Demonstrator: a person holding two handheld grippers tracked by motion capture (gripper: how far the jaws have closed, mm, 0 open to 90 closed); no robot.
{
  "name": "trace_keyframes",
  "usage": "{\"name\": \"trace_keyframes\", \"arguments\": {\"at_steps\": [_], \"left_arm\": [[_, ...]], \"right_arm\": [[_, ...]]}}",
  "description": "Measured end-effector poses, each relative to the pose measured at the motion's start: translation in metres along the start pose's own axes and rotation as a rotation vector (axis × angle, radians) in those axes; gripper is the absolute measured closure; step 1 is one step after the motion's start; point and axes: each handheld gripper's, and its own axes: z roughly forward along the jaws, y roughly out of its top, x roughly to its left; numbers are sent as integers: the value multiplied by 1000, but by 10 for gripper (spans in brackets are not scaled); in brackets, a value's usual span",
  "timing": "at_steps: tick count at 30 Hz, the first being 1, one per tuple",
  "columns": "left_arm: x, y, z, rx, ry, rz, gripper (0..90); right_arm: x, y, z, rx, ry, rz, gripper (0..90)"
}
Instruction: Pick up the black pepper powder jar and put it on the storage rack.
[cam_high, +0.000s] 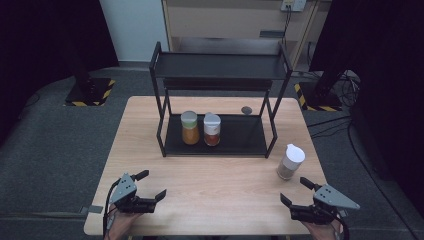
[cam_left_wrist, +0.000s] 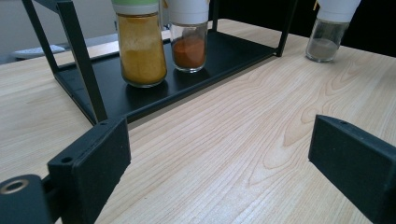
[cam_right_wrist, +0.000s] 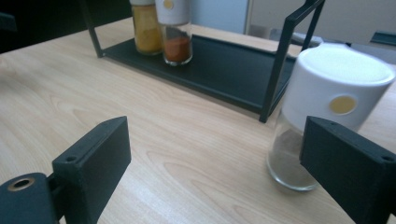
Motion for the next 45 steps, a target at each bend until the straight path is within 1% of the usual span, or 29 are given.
{"name": "trace_keyframes", "arguments": {"at_steps": [3, 5, 6, 8, 10, 13, 15, 19, 25, 31, 34, 35, 37, 39, 41, 45], "left_arm": [[0, 0, 0, -1, 2, -6, 51], [1, 0, 0, 1, 4, -8, 51], [1, 0, 0, 1, 4, -9, 51], [1, -1, 0, 1, 4, -10, 51], [1, -1, 0, 2, 5, -9, 51], [1, -1, 0, 2, 6, -11, 51], [1, 0, 0, 4, 6, -10, 51], [1, 0, 0, 4, 5, -9, 51], [0, 0, 0, 4, 4, -9, 51], [0, 0, 0, 4, 4, -10, 51], [0, 0, 1, 6, 3, -9, 51], [0, 0, 1, 6, 3, -8, 51], [0, 0, 1, 7, 2, -7, 51], [0, 0, 0, 6, 2, -7, 51], [0, 0, 1, 7, 2, -7, 51], [0, 0, 1, 8, 1, -7, 51]], "right_arm": [[-1, 4, -5, -2, -11, 12, 84], [1, 8, -9, -2, -27, 6, 81], [0, 10, -12, -4, -24, 11, 81], [1, 14, -15, -6, -35, 8, 80], [0, 18, -19, -10, -39, 18, 79], [1, 24, -23, -14, -56, 5, 79], [1, 31, -25, -6, -62, 9, 78], [1, 42, -25, 16, -70, 2, 78], [2, 55, -26, 26, -92, -13, 78], [0, 71, -19, 57, -103, -19, 75], [-3, 76, -14, 69, -108, -13, 75], [-2, 77, -12, 73, -116, -10, 74], [-5, 81, -6, 93, -115, -5, 74], [-4, 82, -1, 100, -131, -9, 74], [-7, 83, 4, 115, -128, 6, 74], [-12, 85, 14, 138, -135, 17, 75]]}}
